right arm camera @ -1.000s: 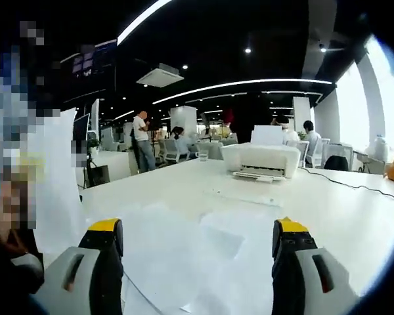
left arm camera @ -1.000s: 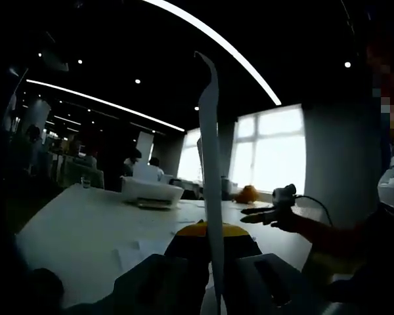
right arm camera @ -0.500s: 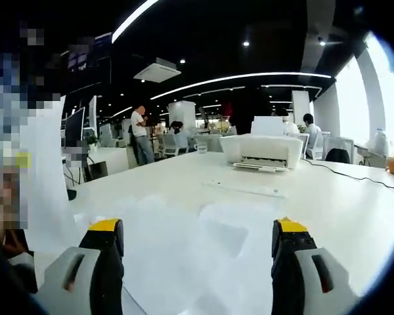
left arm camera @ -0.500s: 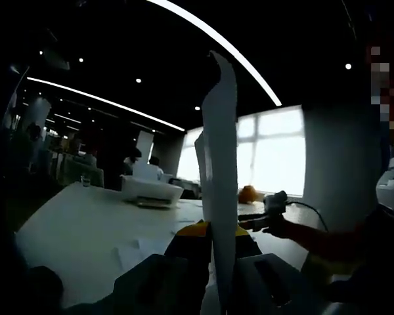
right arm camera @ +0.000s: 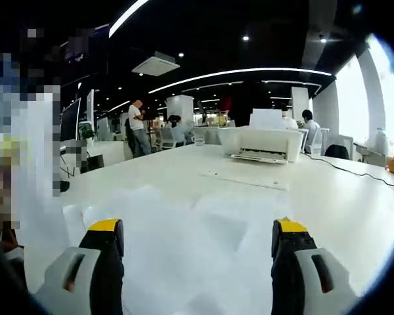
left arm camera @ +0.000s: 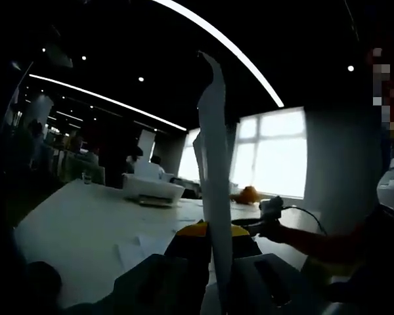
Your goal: Organize the stack of printing papers by aligning and flattening the scattered papers on the table
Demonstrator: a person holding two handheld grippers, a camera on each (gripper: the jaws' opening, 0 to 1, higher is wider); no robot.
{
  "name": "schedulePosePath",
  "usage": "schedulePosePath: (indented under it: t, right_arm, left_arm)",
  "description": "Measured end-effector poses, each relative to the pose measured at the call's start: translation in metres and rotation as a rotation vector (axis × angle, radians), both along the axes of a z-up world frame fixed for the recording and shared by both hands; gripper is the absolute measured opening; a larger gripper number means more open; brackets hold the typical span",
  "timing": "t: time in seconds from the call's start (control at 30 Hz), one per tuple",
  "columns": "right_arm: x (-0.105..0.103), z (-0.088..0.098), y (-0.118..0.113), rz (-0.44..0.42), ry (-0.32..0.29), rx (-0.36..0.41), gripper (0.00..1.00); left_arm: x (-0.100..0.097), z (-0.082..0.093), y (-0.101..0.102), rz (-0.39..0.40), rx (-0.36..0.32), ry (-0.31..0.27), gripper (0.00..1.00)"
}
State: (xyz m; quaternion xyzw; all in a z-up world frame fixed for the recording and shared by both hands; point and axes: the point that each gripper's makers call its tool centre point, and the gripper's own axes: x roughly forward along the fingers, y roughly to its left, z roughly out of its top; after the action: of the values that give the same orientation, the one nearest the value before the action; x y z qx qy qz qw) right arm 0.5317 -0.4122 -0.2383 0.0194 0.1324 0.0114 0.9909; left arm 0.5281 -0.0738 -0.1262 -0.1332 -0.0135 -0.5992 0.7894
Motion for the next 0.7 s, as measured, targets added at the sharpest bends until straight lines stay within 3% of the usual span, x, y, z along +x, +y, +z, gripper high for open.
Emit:
schedulePosePath:
  t: [0.07,0.47,0.7]
  right_arm:
    - [-0.001,0.0,0.01,0.003,-0.003,-0.003,0.88]
    - [0.018,-0.014,0.004,0.015,0.01,-0.001,0.87]
    - [0.027,-0.021,0.005,0.02,0.009,0.05,0.87]
  left_arm:
    - [0.001,-0.001,0.0,0.004,0.0,0.002,0.05]
    - [0.009,-0.001,0.002,0.031,-0.009,0.015,0.05]
    - [0.011,-0.003,0.002,0.029,-0.012,0.023,0.05]
